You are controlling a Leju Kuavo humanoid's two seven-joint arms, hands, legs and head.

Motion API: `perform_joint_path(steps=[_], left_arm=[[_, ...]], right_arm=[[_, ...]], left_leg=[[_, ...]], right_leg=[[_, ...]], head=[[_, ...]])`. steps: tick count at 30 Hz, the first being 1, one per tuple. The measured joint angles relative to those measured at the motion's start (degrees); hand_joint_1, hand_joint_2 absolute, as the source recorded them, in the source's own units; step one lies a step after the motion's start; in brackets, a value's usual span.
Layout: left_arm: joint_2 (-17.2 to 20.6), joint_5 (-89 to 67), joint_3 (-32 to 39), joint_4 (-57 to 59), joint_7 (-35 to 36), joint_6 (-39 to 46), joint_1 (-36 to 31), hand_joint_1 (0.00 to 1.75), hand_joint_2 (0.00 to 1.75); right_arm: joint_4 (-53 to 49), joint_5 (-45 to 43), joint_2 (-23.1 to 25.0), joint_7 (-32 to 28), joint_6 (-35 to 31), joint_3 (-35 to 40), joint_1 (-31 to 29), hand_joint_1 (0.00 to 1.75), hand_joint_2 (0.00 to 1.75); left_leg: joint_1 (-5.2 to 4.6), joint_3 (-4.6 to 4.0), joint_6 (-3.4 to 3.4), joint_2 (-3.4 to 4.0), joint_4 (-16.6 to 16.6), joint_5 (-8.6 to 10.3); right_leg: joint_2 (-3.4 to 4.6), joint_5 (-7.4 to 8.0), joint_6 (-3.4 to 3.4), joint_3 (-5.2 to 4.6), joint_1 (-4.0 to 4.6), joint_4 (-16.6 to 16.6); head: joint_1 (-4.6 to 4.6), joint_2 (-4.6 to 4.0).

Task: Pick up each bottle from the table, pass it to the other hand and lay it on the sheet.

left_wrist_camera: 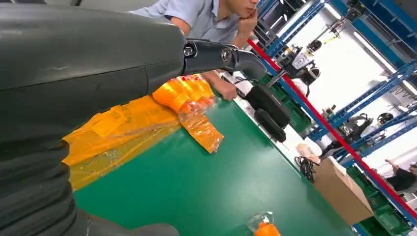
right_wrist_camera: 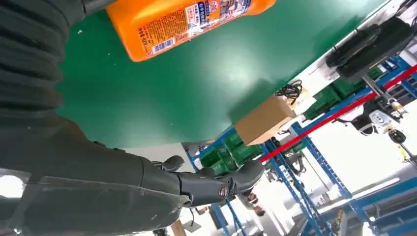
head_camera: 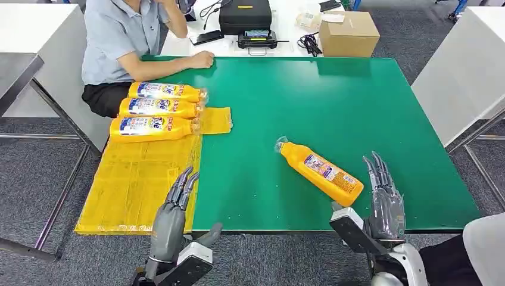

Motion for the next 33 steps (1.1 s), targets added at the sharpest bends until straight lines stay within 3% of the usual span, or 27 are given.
perform_joint_path(steps=[7,22,33], left_arm=[[0.0,0.0,0.0,0.0,0.0,-0.9,-0.1,0.00,1.75],[0.0,1.9,-0.3,2.1,-1.2,-2.6,-3.9,0.00,1.75],[0.0,2.7,-0.3,3.8,-1.6,-2.4,-4.7,0.00,1.75]], right_arm=[[0.9,0.0,0.7,0.2,0.0,0.0,-1.3,0.00,1.75],[14.7,-5.4,6.1,-0.8,-0.5,-0.6,-9.4,0.00,1.75],[17.7,-0.7,7.5,1.0,-3.0,0.1,-9.5,0.00,1.75]], left_leg=[[0.01,0.01,0.00,0.04,0.0,0.00],[0.01,0.01,0.00,0.02,0.0,0.03],[0.01,0.00,0.00,0.02,0.0,0.03]], right_leg=[[0.01,0.00,0.00,-0.01,0.01,0.0],[0.00,0.01,0.00,0.00,0.01,0.0],[0.01,0.01,0.00,-0.01,0.01,0.0]], head=[[0.00,0.00],[0.02,0.00],[0.00,0.00]])
